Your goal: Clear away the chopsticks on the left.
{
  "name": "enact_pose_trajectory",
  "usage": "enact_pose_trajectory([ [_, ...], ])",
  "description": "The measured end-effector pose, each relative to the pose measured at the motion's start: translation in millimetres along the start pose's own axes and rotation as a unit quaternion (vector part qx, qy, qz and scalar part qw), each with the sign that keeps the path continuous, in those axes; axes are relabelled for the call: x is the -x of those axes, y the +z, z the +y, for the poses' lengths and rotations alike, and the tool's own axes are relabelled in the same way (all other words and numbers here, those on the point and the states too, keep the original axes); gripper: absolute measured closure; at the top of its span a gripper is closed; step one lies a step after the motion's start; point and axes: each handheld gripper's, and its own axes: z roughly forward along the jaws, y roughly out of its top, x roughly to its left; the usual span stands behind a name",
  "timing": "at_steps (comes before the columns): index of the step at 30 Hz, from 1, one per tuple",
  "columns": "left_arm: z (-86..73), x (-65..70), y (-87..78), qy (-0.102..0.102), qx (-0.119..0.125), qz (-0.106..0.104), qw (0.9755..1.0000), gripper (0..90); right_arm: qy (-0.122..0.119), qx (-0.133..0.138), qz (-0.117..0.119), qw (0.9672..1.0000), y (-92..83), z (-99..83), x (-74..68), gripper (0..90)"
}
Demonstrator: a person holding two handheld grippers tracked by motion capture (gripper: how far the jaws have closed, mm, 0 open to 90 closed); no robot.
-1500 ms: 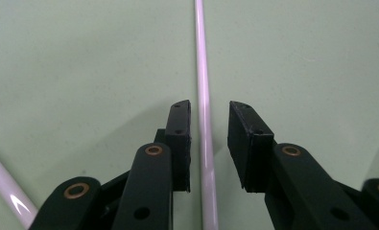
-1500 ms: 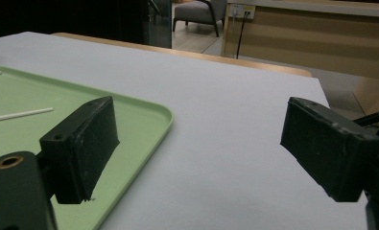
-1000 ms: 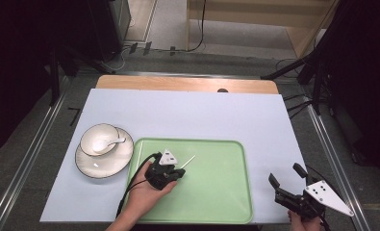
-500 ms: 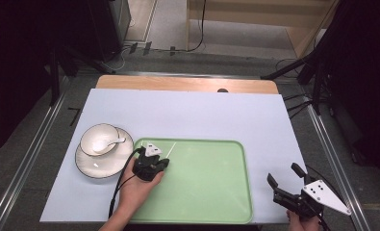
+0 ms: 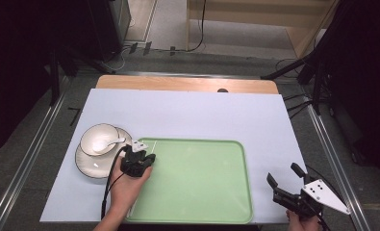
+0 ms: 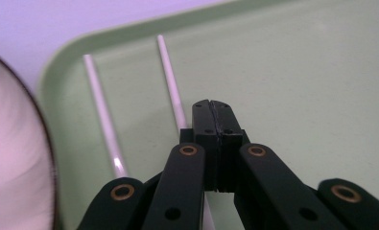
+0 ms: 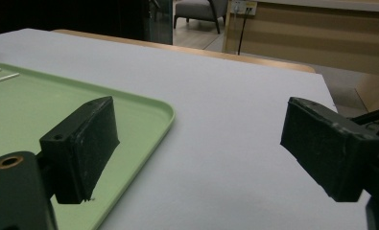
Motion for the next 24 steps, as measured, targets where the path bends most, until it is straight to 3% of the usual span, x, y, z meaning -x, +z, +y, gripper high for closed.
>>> enact_pose_trajectory([
  [4, 0.7, -4.9, -0.8, -0.006, 0.001, 0.022, 0.9997, 90.0, 0.001, 0.0, 0.0, 1.0, 0.1, 0.2, 0.4, 12.7],
  [9, -1.7, -7.1, -1.1, -0.008, 0.012, -0.004, 0.9999, 90.0, 0.003, 0.001, -0.001, 1.0, -0.7, 0.2, 1.2, 12.7],
  [14, -6.5, -4.8, -14.8, 0.009, 0.027, -0.002, 0.9996, 90.0, 0.003, 0.003, -0.002, 1.0, -1.4, 0.5, 2.1, 12.7],
  [22, -19.2, -12.3, -35.3, 0.012, 0.041, -0.005, 0.9991, 90.0, 0.005, 0.005, -0.001, 1.0, -3.2, 0.2, 4.5, 12.7],
  [24, -22.5, -14.6, -42.3, 0.013, 0.052, -0.015, 0.9985, 86.4, 0.005, 0.006, -0.003, 1.0, -4.1, 0.4, 5.0, 12.8],
])
